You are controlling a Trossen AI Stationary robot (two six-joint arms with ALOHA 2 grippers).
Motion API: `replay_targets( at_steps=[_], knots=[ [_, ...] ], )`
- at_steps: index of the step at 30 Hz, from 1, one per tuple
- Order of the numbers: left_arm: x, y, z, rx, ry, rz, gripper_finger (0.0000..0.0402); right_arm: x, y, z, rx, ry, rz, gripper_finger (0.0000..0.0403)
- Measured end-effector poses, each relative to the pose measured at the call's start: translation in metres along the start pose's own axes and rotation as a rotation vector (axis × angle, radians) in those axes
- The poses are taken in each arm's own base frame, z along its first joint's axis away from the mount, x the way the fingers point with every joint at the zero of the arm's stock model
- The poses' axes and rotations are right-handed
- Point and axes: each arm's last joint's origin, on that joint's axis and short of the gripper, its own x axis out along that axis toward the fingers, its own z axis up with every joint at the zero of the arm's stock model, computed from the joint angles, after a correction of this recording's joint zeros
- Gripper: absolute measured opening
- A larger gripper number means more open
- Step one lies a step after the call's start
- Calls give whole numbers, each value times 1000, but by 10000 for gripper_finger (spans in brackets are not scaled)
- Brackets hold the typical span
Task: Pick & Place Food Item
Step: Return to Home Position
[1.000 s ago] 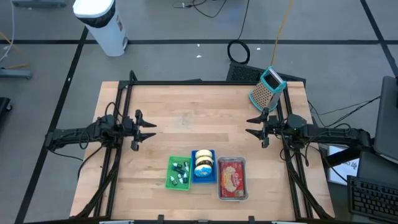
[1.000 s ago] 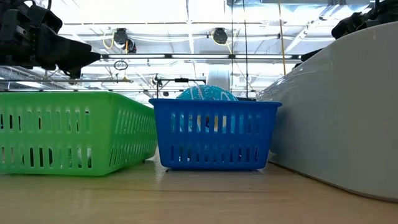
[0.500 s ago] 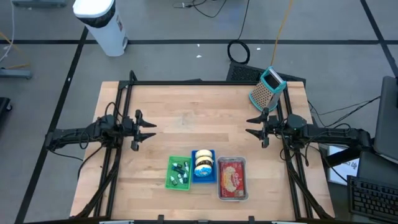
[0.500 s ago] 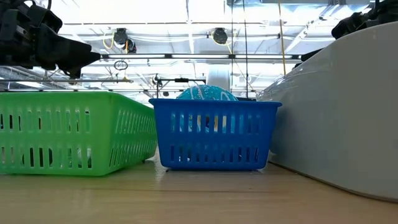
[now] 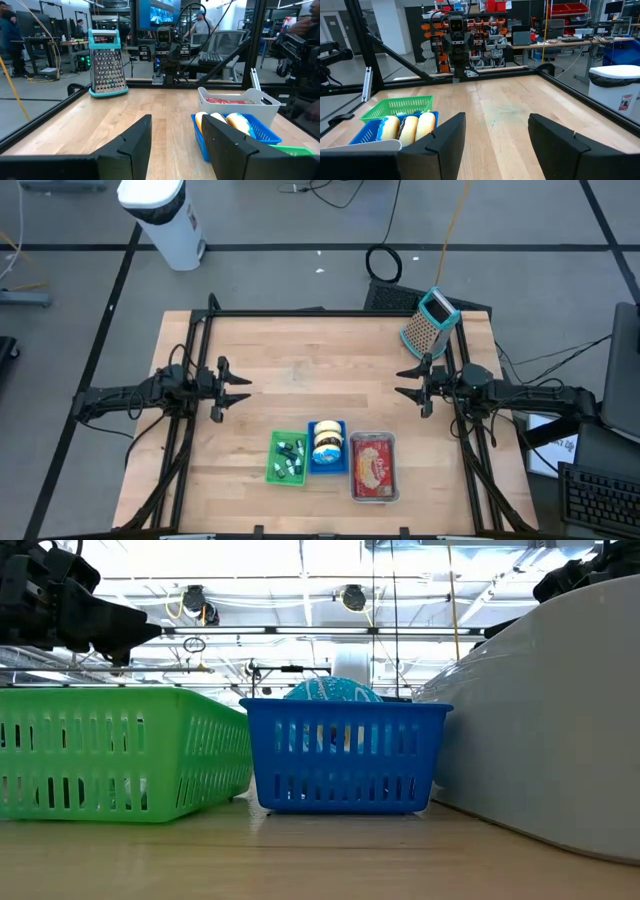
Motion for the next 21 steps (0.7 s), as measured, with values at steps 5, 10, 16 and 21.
replay_targets(
  at_steps=[5, 10, 16, 21],
  knots=[
    [0, 0, 0, 0, 0, 0, 175, 0, 0, 0, 0, 0, 0, 208],
    [0, 0, 0, 0, 0, 0, 175, 0, 0, 0, 0, 0, 0, 210],
    [0, 0, 0, 0, 0, 0, 175, 0, 0, 0, 0, 0, 0, 209],
    [0, 0, 0, 0, 0, 0, 175, 0, 0, 0, 0, 0, 0, 209]
  ],
)
